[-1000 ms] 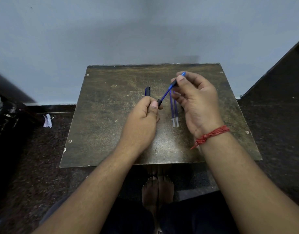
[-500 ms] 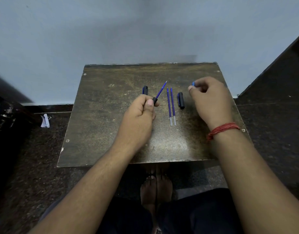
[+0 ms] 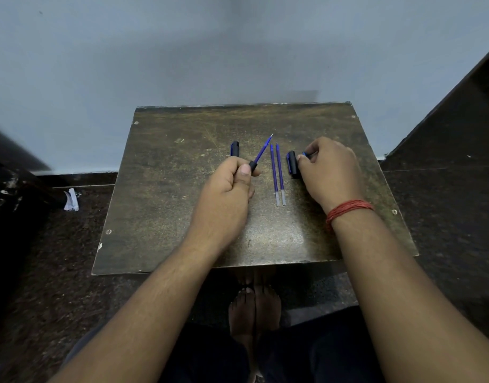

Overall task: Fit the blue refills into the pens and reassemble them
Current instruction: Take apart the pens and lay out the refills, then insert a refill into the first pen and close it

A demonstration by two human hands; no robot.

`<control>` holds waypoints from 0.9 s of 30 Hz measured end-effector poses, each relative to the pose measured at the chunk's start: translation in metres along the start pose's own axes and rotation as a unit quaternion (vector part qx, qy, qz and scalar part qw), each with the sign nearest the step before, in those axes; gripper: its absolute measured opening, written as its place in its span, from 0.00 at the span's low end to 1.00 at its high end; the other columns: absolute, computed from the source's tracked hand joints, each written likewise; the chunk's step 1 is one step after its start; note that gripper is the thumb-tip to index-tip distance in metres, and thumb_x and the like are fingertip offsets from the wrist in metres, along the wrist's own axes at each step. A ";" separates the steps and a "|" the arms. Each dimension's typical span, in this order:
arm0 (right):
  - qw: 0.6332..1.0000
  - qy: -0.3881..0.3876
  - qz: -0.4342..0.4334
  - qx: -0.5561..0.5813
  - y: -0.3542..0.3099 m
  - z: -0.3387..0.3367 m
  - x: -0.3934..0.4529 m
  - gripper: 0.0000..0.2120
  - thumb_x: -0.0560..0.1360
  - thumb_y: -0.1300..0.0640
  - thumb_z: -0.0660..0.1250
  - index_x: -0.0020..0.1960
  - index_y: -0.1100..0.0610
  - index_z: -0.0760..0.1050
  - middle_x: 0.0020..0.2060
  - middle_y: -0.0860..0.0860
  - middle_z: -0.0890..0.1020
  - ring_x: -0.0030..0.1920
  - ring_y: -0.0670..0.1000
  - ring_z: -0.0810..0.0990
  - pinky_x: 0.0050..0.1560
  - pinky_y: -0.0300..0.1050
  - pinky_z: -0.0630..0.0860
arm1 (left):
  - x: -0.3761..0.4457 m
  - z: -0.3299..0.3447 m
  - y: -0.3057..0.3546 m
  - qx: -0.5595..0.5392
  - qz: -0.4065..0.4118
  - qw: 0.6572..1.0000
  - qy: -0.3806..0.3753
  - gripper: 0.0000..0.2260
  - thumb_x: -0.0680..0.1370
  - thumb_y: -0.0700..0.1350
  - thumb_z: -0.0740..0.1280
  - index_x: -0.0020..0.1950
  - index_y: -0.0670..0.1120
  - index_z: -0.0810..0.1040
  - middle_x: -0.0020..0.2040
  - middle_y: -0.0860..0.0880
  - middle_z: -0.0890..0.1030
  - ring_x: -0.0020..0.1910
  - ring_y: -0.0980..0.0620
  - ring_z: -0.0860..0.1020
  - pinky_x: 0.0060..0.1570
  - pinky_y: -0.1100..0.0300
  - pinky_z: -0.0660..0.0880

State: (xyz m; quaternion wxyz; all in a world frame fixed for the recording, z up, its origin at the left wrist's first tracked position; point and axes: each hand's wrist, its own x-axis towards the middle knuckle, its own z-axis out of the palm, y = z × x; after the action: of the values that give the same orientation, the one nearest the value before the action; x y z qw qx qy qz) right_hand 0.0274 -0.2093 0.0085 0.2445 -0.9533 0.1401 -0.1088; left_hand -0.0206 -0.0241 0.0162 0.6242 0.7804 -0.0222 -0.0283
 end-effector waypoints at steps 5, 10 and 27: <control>1.000 0.000 0.000 0.001 0.000 0.001 0.000 0.06 0.78 0.50 0.66 0.49 0.52 0.78 0.47 0.50 0.81 0.56 0.56 0.76 0.50 0.48 0.72 | 0.000 -0.001 0.000 -0.003 -0.002 1.000 0.001 0.12 0.82 0.53 0.56 0.49 0.52 0.77 0.29 0.58 0.71 0.25 0.60 0.65 0.27 0.60 0.62; 1.000 0.009 -0.002 0.010 -0.002 -0.004 0.000 0.09 0.79 0.49 0.64 0.50 0.53 0.78 0.47 0.50 0.81 0.55 0.56 0.77 0.52 0.48 0.74 | 0.000 -0.001 -0.001 0.000 0.000 1.000 0.000 0.12 0.83 0.52 0.56 0.49 0.52 0.78 0.29 0.57 0.71 0.25 0.59 0.65 0.27 0.61 0.62; 0.891 -0.135 -0.009 0.434 -0.060 0.000 -0.040 0.09 0.77 0.54 0.72 0.38 0.54 0.80 0.31 0.45 0.82 0.31 0.38 0.76 0.38 0.37 0.72 | 0.004 -0.002 -0.003 0.011 0.014 0.999 0.038 0.14 0.81 0.53 0.57 0.46 0.45 0.74 0.30 0.57 0.72 0.27 0.59 0.66 0.31 0.59 0.63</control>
State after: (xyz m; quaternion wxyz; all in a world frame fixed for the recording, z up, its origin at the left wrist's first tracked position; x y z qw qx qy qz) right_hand 0.0032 -0.1460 0.0335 0.6497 -0.7587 0.0360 -0.0311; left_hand -0.0161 -0.0222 0.0139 0.6165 0.7873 -0.0096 0.0110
